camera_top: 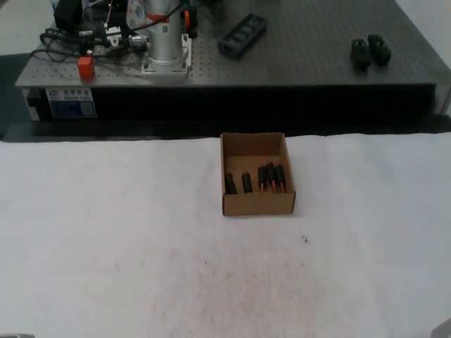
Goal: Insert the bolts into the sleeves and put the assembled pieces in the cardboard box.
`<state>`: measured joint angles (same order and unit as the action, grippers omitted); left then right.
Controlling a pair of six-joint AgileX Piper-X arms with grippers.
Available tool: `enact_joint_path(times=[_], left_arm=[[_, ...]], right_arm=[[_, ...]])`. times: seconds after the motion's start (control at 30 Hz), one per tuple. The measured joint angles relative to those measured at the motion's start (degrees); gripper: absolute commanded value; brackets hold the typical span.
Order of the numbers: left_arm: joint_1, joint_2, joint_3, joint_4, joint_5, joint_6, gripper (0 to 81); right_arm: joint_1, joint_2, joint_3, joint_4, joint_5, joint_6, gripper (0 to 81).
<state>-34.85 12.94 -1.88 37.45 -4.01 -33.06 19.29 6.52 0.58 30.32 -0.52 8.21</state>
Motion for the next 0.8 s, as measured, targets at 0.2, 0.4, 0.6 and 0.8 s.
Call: enact_joint_path(times=[0.2,0.4,0.6,0.8], left_arm=[[0.0,0.0,2.1,-0.1,0.2,0.2,0.7],[0.0,0.0,2.1,-0.1,0.2,0.2,0.7],[0.0,0.0,2.1,-0.1,0.4,0.2,0.7],[0.0,0.0,2.1,-0.1,0.4,0.2,0.7]], right_arm=[[0.0,0.0,0.0,0.2,0.0,0.0,4.2],[0.0,0.0,0.0,0.3,0.0,0.0,4.2],[0.0,0.0,0.0,0.3,0.0,0.0,4.2],[0.0,0.0,0.0,0.3,0.0,0.0,4.2]])
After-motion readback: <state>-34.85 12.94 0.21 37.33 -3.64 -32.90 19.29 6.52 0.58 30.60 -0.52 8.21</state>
